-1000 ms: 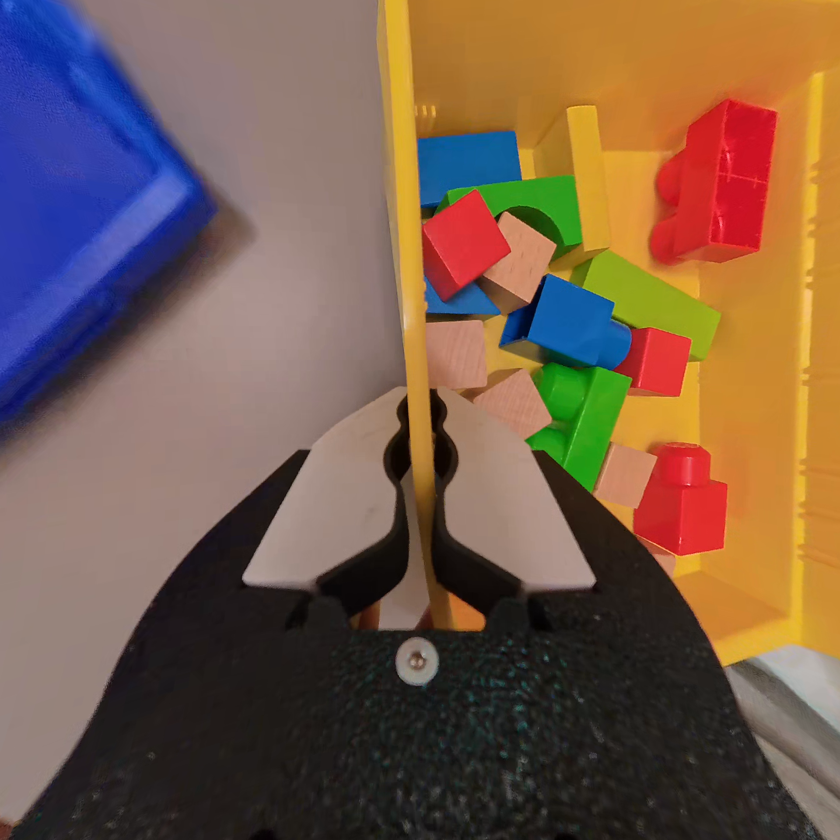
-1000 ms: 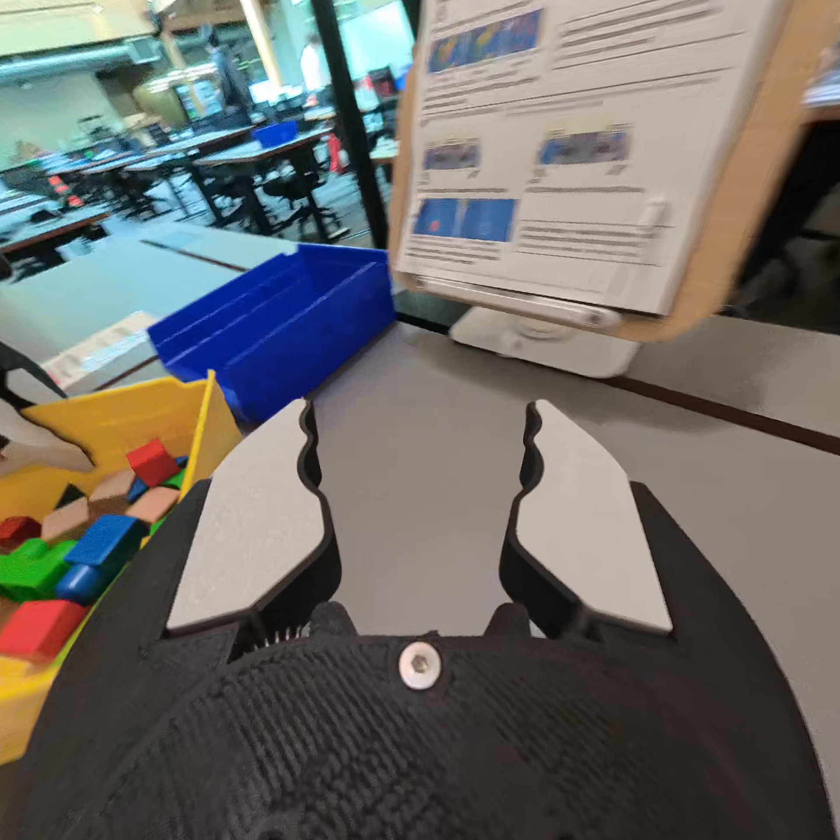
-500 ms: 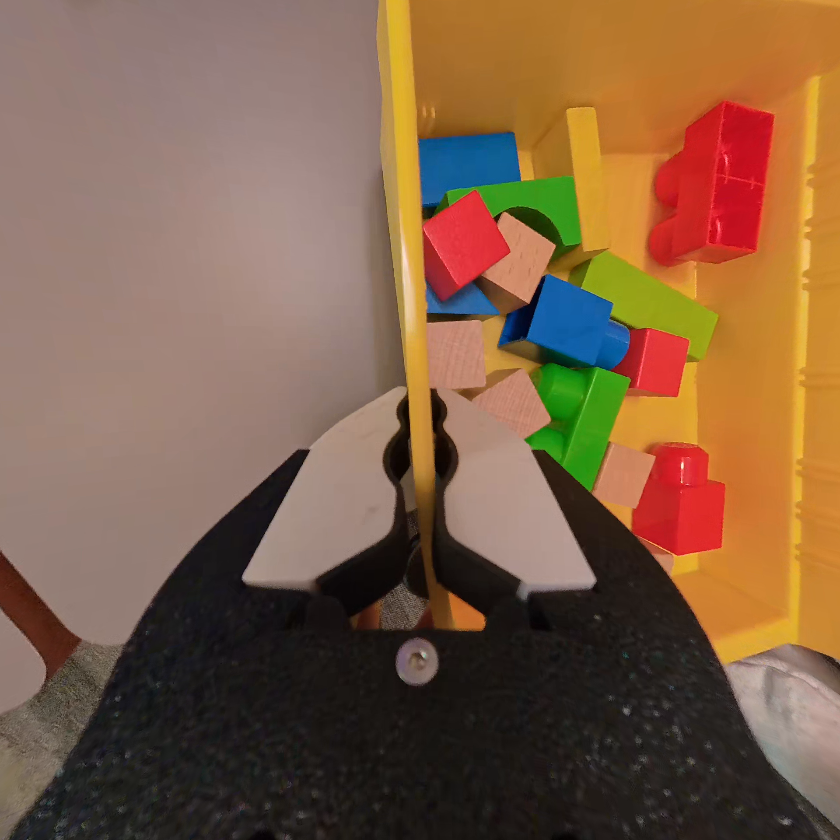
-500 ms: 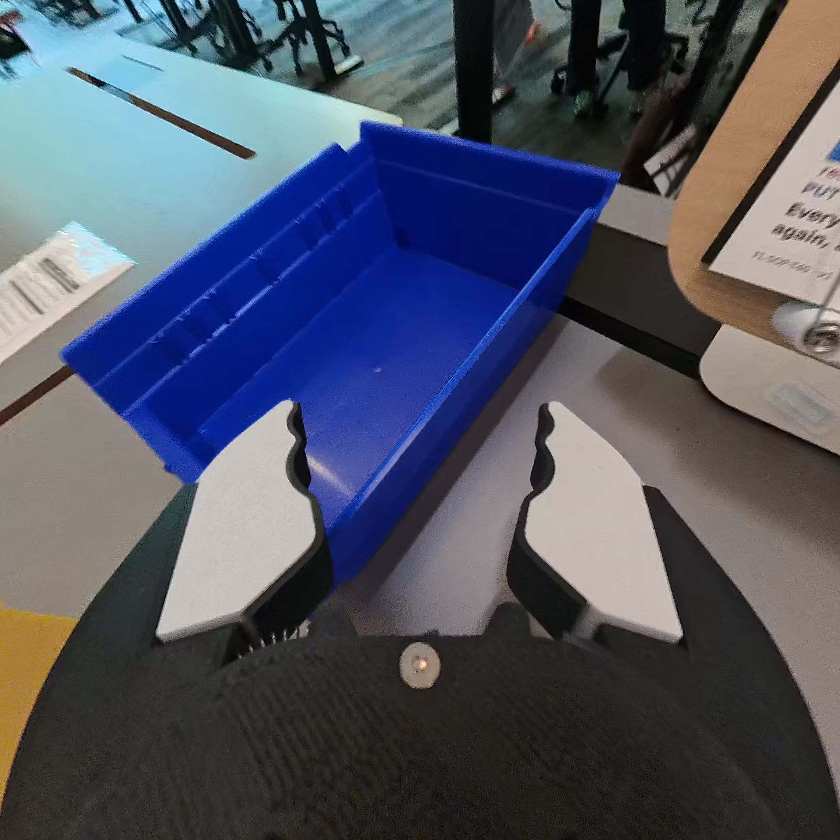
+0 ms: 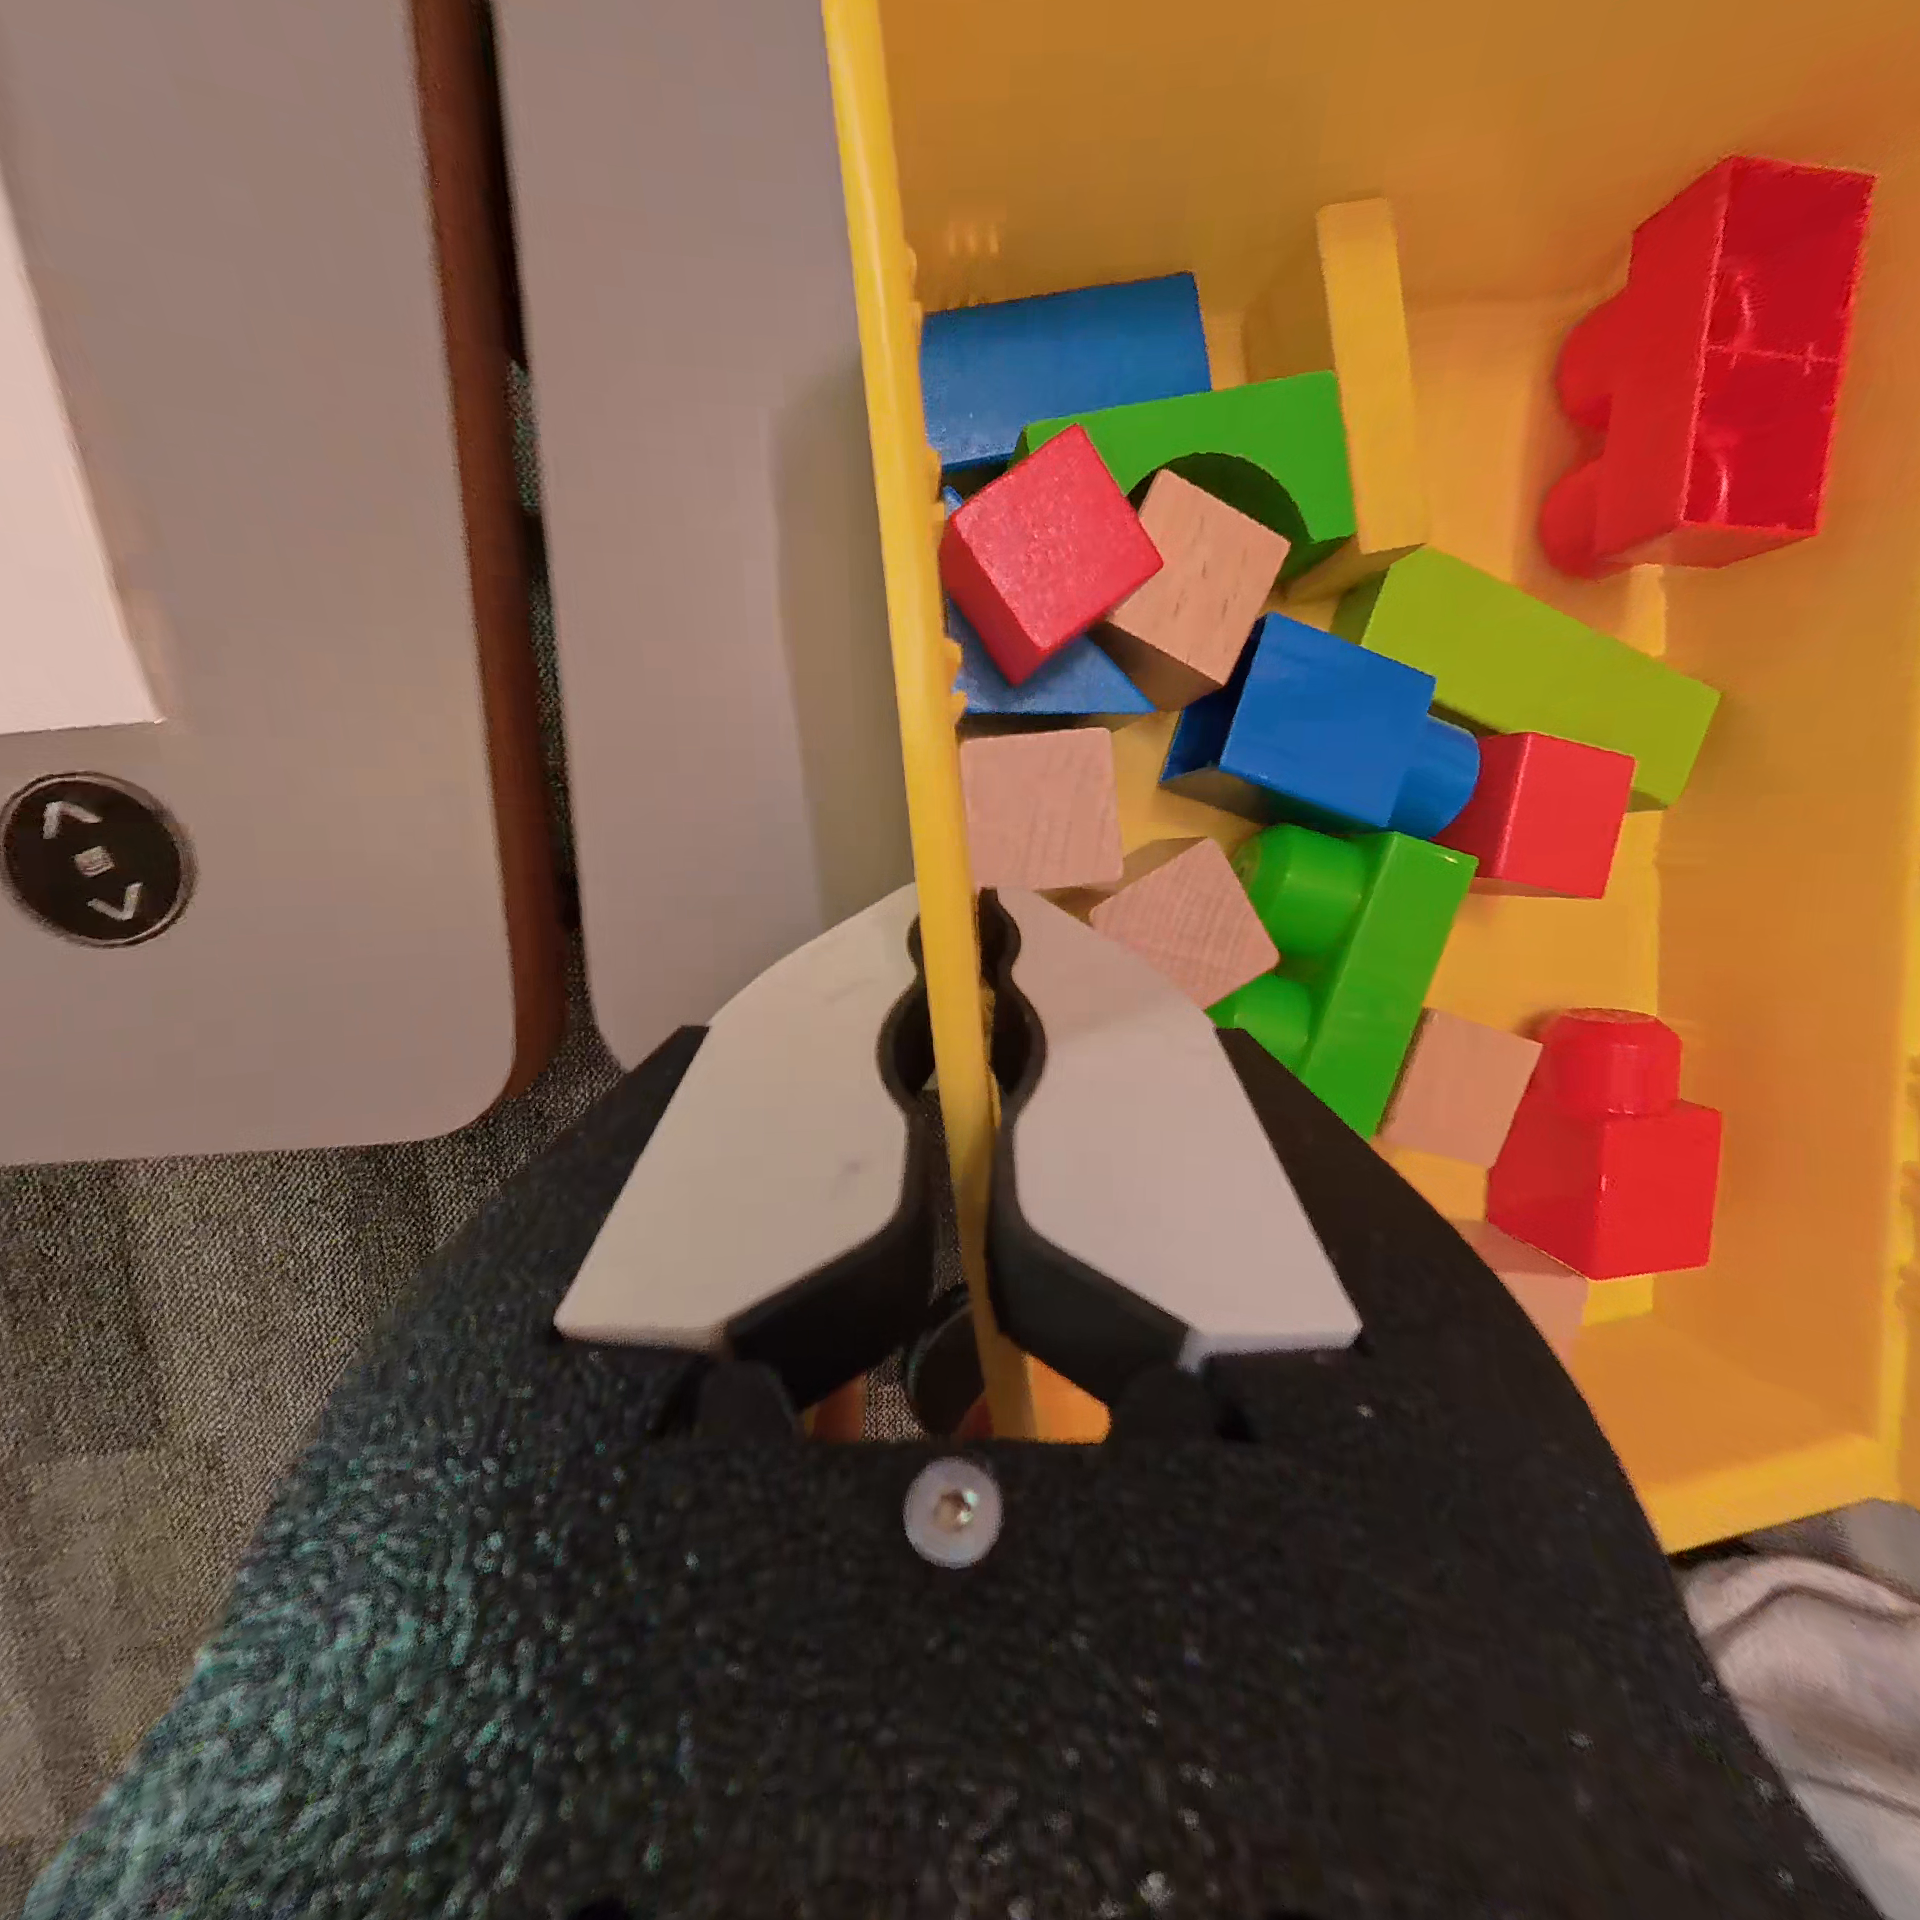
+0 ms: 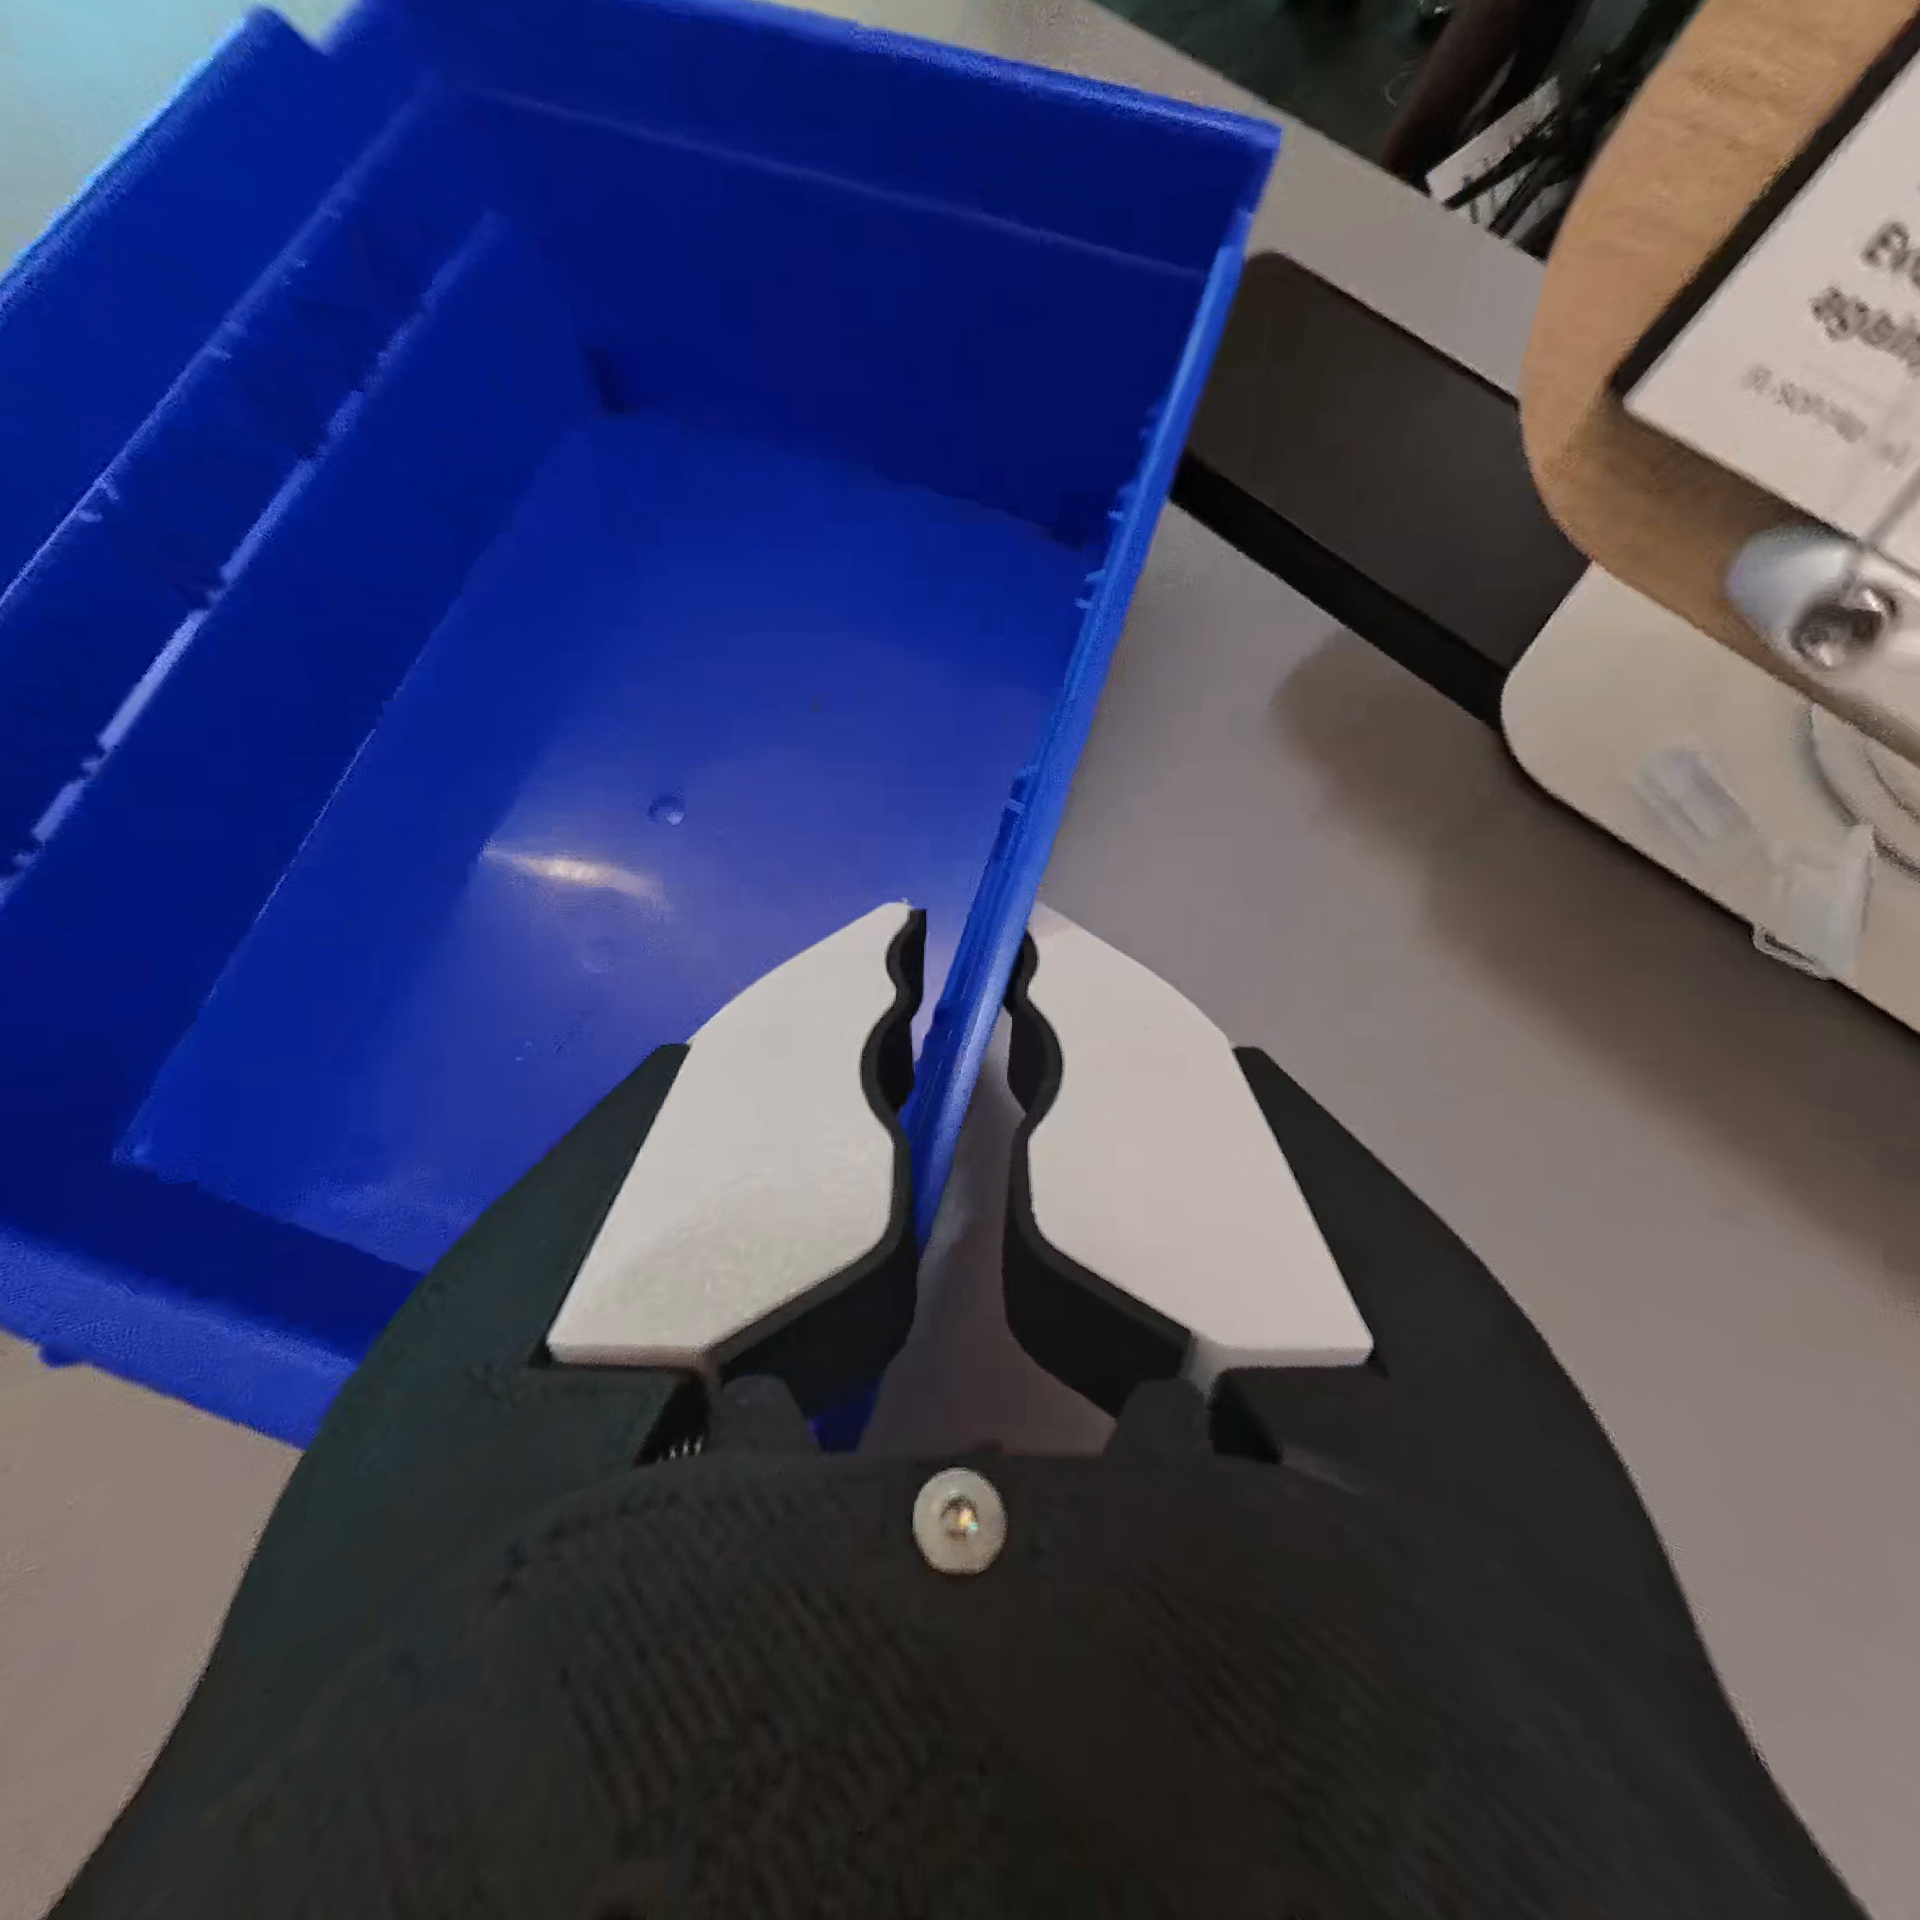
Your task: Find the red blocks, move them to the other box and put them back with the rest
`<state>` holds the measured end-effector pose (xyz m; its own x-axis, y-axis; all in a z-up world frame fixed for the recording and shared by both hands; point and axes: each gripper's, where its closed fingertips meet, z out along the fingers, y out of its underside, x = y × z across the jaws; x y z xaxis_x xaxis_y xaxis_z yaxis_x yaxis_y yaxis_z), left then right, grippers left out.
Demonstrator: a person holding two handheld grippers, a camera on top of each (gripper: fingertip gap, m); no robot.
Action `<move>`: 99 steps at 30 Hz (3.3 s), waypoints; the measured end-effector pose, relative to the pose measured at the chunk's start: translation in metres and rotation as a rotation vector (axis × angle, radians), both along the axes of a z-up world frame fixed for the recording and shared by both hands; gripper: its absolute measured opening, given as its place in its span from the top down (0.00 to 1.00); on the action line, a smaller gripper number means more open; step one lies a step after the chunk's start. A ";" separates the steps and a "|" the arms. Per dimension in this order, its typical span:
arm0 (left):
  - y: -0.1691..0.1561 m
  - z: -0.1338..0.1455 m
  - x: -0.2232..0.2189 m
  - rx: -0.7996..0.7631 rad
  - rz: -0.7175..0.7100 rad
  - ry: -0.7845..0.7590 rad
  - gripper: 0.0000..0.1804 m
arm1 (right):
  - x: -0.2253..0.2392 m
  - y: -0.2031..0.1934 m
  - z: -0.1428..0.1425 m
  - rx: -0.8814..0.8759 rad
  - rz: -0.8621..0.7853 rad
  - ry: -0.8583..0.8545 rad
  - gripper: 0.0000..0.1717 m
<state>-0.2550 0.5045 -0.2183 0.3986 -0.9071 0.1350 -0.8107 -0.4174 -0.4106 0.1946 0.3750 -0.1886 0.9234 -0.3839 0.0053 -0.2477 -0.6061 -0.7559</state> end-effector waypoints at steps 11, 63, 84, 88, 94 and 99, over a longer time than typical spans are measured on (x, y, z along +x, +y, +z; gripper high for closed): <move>0.036 -0.002 0.040 0.026 0.036 -0.007 0.97 | 0.001 -0.256 -0.001 -0.060 0.080 0.007 0.97; 0.106 0.095 0.380 0.519 -0.084 -0.384 0.81 | 0.272 -0.693 0.081 0.036 -0.846 -0.370 0.84; -0.045 0.054 0.386 0.120 -0.313 0.066 0.68 | 0.034 -0.419 0.128 0.698 -0.106 -0.248 0.45; -0.045 0.044 0.407 0.102 -0.306 0.120 0.72 | 0.034 -0.426 0.132 0.701 -0.111 -0.275 0.47; -0.036 0.013 0.437 0.044 -0.225 0.211 0.74 | 0.042 -0.443 0.133 0.701 -0.153 -0.297 0.50; -0.026 -0.009 0.443 0.020 -0.150 0.292 0.75 | 0.045 -0.452 0.134 0.692 -0.169 -0.324 0.52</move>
<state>0.1885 0.4781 -0.2271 0.2792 -0.9601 0.0162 -0.9474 -0.2782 -0.1584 0.2395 -0.0773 -0.0548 0.8455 -0.5332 -0.0276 0.0026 0.0557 -0.9984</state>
